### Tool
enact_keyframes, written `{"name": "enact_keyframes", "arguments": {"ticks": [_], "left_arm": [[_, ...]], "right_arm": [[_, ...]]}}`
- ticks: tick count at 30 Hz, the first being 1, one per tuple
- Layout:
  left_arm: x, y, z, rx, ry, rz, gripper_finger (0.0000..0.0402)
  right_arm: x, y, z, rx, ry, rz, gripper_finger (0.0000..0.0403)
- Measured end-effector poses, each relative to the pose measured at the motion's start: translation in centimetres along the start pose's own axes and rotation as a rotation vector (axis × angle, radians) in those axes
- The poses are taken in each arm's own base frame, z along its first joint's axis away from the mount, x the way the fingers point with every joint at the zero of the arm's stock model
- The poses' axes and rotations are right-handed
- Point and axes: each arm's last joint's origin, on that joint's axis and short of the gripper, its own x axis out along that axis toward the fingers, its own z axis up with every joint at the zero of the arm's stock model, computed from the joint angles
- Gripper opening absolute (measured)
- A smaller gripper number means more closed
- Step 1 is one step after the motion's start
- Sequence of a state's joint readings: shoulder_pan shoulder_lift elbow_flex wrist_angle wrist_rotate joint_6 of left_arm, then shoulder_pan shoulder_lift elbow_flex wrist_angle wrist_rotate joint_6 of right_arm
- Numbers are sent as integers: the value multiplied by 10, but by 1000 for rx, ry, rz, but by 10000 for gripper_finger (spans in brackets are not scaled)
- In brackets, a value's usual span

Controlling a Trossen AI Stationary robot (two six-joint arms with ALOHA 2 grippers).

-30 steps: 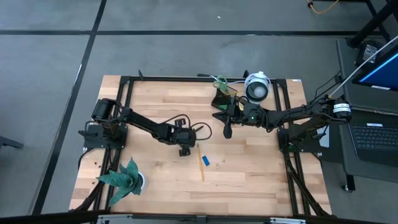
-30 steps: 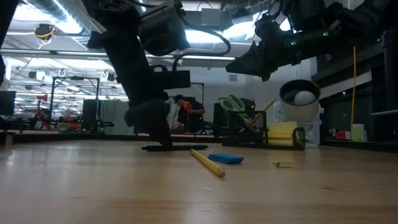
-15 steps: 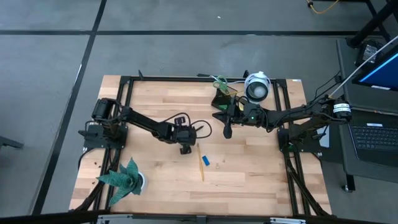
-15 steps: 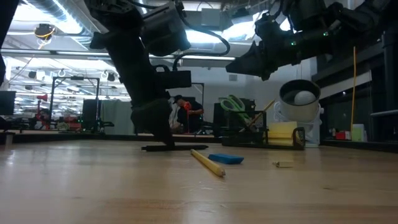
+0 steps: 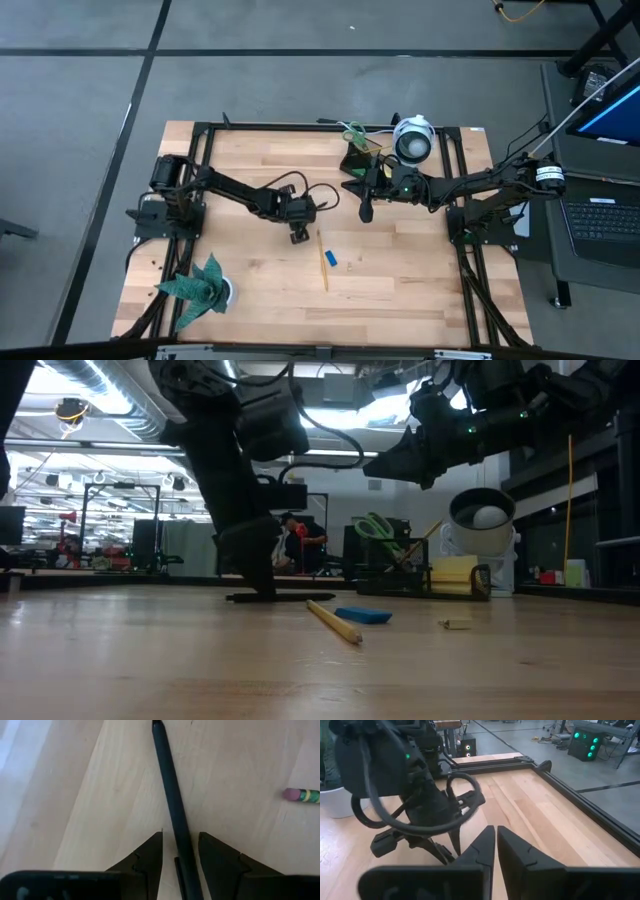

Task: Pick and place office supplies into organizer
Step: Put the black pen into the metal mesh desk organizer

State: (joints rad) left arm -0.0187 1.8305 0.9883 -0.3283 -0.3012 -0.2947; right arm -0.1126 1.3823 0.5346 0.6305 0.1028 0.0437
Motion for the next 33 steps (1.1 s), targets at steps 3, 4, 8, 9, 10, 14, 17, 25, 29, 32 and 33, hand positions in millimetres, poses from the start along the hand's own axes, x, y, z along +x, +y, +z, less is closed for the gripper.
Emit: {"name": "enact_keyframes", "arguments": {"ticks": [3, 4, 8, 9, 10, 14, 17, 25, 29, 32, 33], "left_arm": [[2, 4, 1, -14, 20, -30, 120], [5, 5, 0, -18, 34, -52, 120], [7, 7, -2, -25, 74, -93, 113], [8, 7, -2, -27, 84, -96, 108], [8, 7, -3, -29, 89, -93, 102], [7, 7, -4, -11, 103, -95, 68], [7, 4, -5, 55, 101, -102, 39], [0, -3, -6, 191, 49, -45, 25], [-14, -1, -8, 257, 30, 35, 30], [-32, 4, 2, 239, -55, 59, 26], [-38, 6, 4, 230, -74, 70, 25]], "right_arm": [[0, 0, 0, 0, 0, 0, 25], [0, 0, 0, 0, 0, 0, 25], [0, 0, 0, 0, 0, 0, 25], [0, 0, 0, 0, 0, 0, 26], [0, 0, 0, 0, 0, 0, 26], [0, 0, 0, 0, -1, 0, 26], [0, 0, 0, 0, 0, 0, 26], [0, 0, 0, 0, 0, 0, 26], [0, 0, 0, 4, -1, 0, 26], [0, 0, 0, 1, -5, 1, 26], [0, 0, 0, -3, -4, 0, 26]]}}
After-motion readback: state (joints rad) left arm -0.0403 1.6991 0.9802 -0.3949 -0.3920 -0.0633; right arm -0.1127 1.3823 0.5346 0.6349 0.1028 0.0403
